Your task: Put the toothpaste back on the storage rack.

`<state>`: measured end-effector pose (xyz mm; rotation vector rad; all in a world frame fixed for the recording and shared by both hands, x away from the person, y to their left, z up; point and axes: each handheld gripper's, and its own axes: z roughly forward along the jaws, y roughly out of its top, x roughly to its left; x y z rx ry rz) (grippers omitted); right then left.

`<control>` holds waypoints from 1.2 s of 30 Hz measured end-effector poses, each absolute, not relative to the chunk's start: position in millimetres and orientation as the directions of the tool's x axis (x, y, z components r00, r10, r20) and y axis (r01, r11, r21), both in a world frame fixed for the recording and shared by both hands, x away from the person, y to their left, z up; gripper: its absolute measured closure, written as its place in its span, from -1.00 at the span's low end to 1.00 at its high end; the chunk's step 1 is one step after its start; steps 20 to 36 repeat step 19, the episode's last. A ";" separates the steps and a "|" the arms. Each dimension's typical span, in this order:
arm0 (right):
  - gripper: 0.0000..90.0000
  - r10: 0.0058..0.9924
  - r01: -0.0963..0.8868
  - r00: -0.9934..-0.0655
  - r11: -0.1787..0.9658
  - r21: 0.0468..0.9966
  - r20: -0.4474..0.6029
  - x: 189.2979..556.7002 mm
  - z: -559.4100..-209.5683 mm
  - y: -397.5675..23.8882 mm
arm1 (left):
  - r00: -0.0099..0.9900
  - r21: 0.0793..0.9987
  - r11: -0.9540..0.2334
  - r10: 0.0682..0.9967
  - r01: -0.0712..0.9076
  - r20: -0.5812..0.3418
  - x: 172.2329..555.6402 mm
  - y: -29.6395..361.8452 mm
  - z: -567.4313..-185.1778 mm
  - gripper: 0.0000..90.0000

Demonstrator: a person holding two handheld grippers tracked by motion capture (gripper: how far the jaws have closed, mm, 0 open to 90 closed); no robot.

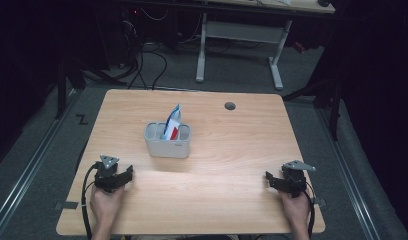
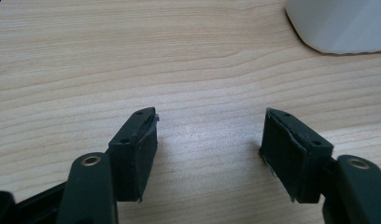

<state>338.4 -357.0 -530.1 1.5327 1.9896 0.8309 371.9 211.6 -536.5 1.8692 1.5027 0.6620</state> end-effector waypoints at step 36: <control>-0.37 0.969 0.669 -0.248 0.183 0.720 -0.016 338.5 -530.1 -356.9 | 0.221 0.745 -0.137 0.975 0.653 -0.015 371.1 211.1 -536.8 -0.26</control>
